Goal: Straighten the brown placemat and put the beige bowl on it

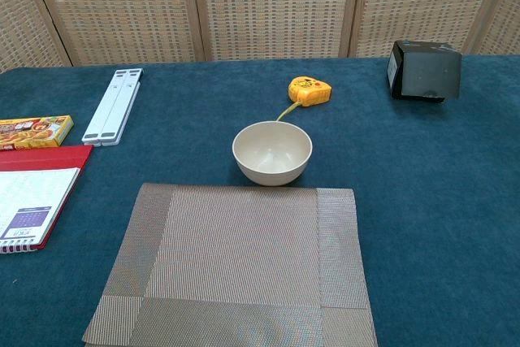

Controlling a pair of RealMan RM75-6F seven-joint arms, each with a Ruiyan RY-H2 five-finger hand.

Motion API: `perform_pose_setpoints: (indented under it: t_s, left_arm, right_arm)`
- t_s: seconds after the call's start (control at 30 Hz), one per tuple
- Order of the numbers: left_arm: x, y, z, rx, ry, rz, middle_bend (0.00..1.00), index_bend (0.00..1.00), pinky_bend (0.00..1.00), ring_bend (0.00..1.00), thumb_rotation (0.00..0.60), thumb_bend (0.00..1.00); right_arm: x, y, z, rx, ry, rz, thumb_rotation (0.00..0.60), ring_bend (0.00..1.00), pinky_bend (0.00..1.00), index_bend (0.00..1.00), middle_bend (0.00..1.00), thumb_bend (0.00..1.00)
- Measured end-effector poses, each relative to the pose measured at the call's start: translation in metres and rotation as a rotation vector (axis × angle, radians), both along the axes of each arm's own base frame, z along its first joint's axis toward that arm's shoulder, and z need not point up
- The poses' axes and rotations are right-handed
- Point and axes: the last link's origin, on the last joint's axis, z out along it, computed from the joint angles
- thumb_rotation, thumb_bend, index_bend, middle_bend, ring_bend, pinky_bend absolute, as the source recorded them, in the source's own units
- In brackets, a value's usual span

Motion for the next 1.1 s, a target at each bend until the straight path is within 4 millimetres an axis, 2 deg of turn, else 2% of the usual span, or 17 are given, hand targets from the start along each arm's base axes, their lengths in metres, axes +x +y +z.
perform_pose_setpoints:
  t_s: [0.2,0.4,0.5,0.63,0.77,0.83,0.97,1.1]
  left_arm:
    - [0.005,0.009,-0.007,-0.021,0.006,-0.023,0.0,0.0,0.0,0.0,0.6,0.0]
    - [0.024,0.042,-0.029,-0.114,0.005,-0.102,0.0,0.0,0.0,0.0,0.6,0.0]
    - [0.042,0.068,-0.047,-0.181,0.012,-0.162,0.0,0.0,0.0,0.0,0.6,0.0]
    - [0.083,0.109,-0.081,-0.264,0.03,-0.285,0.0,0.02,0.0,0.0,0.6,0.0]
    - [0.123,0.14,-0.114,-0.341,0.042,-0.402,0.0,0.2,0.0,0.0,0.6,0.0]
    - [0.139,0.154,-0.129,-0.374,0.057,-0.453,0.0,0.24,0.0,0.0,0.6,0.04]
    - [0.161,0.179,-0.159,-0.442,0.107,-0.511,0.0,0.28,0.0,0.0,0.6,0.21]
    - [0.189,0.199,-0.198,-0.514,0.154,-0.542,0.0,0.28,0.0,0.0,0.6,0.24]
  right_arm:
    - [-0.002,-0.002,0.003,-0.004,-0.017,-0.015,0.6,0.0,0.0,0.0,0.0,0.0]
    - [-0.005,-0.008,0.004,-0.001,-0.013,-0.043,0.6,0.0,0.0,0.0,0.0,0.0]
    - [-0.008,-0.011,0.004,-0.002,-0.009,-0.067,0.6,0.0,0.0,0.0,0.0,0.0]
    - [-0.011,-0.016,0.006,-0.014,-0.004,-0.1,0.6,0.0,0.0,0.0,0.0,0.0]
    - [-0.015,-0.02,0.006,-0.018,0.002,-0.13,0.6,0.0,0.0,0.0,0.0,0.0]
    - [-0.017,-0.021,0.005,-0.014,0.007,-0.143,0.6,0.0,0.0,0.0,0.0,0.0]
    - [-0.025,-0.025,0.005,-0.011,0.017,-0.19,0.6,0.0,0.0,0.0,0.0,0.0]
    - [-0.033,-0.028,0.007,-0.027,0.02,-0.238,0.6,0.0,0.0,0.0,0.0,0.0]
